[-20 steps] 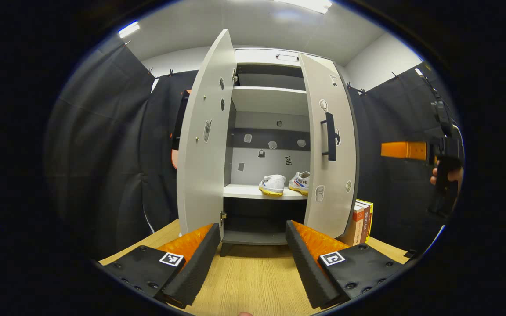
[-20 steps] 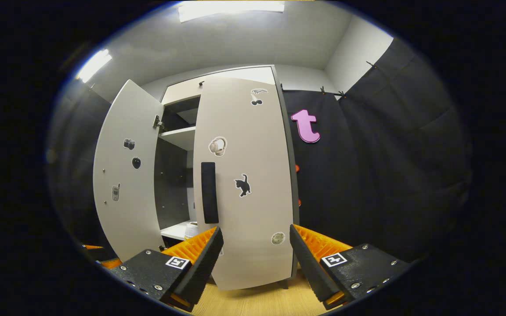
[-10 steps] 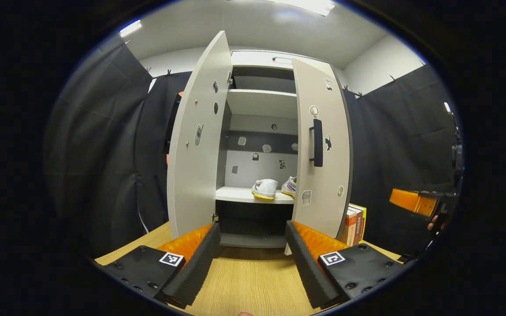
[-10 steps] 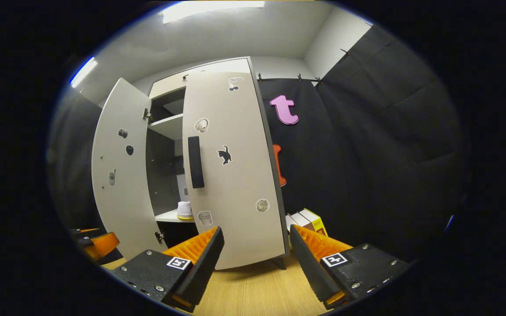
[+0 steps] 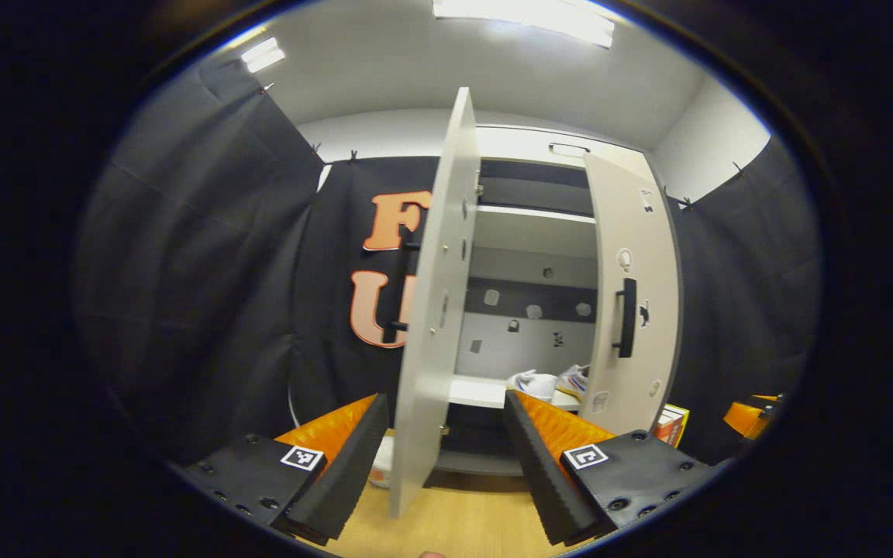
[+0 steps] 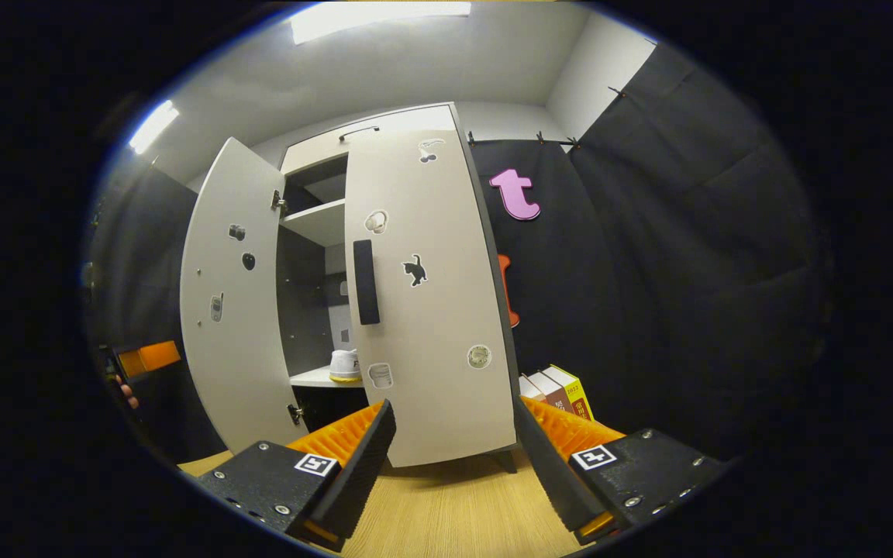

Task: Grab one shoe with the right hand and put it into the shoe cabinet, grab the other shoe with the left hand and put it into the shoe cabinet; then close the right door with the right hand and the left door with the left hand.

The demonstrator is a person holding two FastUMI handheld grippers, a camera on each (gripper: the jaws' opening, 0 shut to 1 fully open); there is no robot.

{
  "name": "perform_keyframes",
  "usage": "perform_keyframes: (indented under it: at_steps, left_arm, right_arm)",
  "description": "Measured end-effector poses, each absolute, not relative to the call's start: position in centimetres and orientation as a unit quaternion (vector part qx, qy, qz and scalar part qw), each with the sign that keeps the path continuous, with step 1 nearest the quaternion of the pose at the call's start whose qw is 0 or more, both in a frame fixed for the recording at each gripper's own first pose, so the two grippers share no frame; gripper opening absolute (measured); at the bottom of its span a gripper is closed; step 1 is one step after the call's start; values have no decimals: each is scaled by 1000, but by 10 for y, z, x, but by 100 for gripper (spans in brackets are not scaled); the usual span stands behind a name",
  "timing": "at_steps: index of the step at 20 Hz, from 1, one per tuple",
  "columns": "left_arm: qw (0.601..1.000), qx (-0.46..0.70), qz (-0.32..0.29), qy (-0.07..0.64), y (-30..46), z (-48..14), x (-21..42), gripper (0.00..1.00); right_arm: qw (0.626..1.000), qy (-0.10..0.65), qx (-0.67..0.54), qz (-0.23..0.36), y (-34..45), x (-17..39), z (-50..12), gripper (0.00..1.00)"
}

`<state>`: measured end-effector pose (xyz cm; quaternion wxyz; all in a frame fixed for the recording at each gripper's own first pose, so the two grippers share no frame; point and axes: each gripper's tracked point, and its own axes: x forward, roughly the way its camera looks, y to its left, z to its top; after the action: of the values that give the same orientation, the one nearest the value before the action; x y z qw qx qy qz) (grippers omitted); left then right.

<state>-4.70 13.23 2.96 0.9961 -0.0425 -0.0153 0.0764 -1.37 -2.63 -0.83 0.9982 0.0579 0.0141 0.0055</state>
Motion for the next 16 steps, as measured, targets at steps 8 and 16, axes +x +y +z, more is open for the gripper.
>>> perform_keyframes:
  at_steps: [8,16]
  left_arm:
    - [981,-93,168,-11,261,48,9,99]
    - [986,-78,147,-15,273,59,80,97]
  right_arm:
    - [998,20,55,26,-16,-19,-3,94]
    - [999,18,49,13,-26,-20,4,94]
